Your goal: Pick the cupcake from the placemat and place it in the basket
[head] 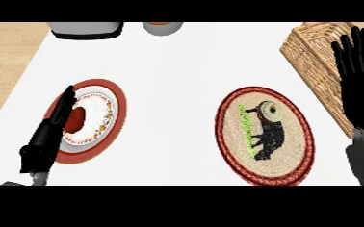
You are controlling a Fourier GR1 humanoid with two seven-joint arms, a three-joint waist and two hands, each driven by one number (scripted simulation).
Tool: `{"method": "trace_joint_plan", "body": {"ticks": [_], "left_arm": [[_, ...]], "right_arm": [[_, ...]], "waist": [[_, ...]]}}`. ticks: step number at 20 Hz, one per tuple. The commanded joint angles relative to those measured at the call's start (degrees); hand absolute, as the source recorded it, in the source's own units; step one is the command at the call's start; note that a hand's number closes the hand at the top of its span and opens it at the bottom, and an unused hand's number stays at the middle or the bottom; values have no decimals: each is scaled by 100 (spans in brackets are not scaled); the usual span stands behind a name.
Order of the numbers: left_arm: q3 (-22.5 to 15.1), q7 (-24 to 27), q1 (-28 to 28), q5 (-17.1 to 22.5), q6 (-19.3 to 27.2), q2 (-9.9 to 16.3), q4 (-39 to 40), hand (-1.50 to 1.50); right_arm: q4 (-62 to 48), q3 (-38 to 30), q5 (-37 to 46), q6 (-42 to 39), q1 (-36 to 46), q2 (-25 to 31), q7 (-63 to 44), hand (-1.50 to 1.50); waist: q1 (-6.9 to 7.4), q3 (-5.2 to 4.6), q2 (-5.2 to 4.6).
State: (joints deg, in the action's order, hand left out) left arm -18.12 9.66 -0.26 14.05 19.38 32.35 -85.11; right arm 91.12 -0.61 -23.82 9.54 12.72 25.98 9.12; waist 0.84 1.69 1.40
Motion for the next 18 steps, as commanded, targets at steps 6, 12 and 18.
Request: {"method": "trace_joint_plan", "body": {"ticks": [6,12,18], "left_arm": [[102,-1033,-718,112,-22,-27,316,0],[-35,-2007,-1218,247,-163,-166,363,0],[159,-1878,-1286,270,-265,-171,697,0]], "right_arm": [[-1649,-280,-1624,-3084,-38,-225,1302,150],[-1135,291,402,-2655,-457,-1336,4277,-150],[-1208,-193,1571,-1030,-376,-55,2859,-150]], "waist": [[-43,-79,-354],[-164,-151,-168],[-244,-190,-139]]}}
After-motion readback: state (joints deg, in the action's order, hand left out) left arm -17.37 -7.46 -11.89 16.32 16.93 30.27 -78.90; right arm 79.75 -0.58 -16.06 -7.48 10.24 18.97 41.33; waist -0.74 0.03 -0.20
